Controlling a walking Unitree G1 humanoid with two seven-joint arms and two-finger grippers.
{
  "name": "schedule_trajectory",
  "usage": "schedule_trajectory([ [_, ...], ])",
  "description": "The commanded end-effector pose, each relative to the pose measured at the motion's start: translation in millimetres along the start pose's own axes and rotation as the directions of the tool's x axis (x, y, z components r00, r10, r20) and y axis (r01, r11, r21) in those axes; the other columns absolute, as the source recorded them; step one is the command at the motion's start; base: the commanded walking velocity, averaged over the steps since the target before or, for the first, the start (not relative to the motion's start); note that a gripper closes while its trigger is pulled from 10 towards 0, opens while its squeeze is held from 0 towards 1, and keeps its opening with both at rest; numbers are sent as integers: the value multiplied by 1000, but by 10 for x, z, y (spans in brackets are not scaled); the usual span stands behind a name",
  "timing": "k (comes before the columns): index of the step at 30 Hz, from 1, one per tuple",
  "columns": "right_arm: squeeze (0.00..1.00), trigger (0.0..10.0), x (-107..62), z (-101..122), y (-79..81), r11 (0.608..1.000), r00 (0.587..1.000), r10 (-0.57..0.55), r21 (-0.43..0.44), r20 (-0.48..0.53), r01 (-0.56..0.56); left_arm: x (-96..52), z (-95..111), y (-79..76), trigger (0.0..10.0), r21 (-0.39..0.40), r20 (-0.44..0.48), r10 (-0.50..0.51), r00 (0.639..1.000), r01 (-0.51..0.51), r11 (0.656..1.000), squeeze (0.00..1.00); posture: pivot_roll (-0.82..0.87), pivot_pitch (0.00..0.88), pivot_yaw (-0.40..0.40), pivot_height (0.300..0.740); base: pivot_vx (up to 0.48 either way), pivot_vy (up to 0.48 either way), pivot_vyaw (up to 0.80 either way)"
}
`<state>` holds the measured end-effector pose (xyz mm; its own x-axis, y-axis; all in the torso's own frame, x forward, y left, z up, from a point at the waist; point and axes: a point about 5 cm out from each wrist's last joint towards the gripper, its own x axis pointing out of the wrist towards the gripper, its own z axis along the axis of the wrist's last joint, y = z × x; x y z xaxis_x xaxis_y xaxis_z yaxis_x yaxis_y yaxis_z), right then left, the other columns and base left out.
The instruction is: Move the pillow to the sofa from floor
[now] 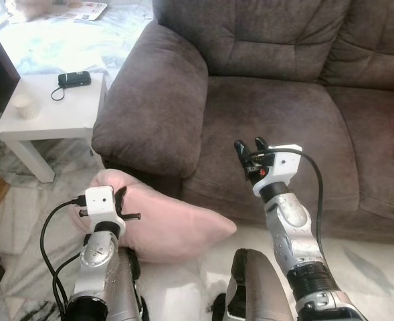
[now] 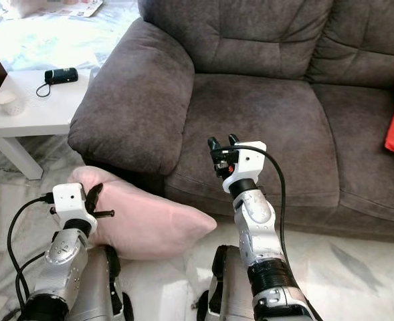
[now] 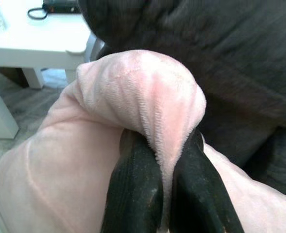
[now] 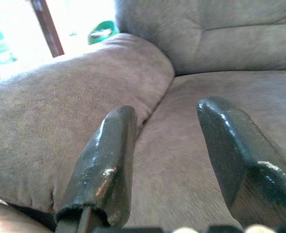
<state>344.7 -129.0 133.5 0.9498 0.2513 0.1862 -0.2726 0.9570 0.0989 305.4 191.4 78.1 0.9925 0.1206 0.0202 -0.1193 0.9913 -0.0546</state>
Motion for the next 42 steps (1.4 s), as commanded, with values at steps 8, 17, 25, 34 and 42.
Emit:
schedule_trajectory([
  [8,0,10000,-4,-16,-11,1000,1000,4,0,-6,-4,73,343,53,10000,-7,170,32,985,-31,999,0,-2,68,-32,539,-321,0,0],
  [17,0,10000,1,-10,-23,1000,1000,0,-1,-5,0,71,343,57,10000,-10,171,40,984,-39,999,0,-1,69,-37,539,-320,0,0],
  [25,0,10000,0,-19,-15,1000,1000,0,-2,-7,0,65,338,57,10000,-12,166,47,985,-46,999,0,-2,69,-39,539,-150,0,0],
  [34,0,10000,-10,-25,-40,1000,1000,-8,2,-8,8,57,377,35,10000,-17,179,32,983,-30,999,0,-1,69,-41,539,0,0,0],
  [42,0,10000,4,6,-52,1000,1000,-6,0,5,6,61,377,15,10000,-20,178,26,984,-23,1000,0,-4,67,-41,539,0,0,0],
])
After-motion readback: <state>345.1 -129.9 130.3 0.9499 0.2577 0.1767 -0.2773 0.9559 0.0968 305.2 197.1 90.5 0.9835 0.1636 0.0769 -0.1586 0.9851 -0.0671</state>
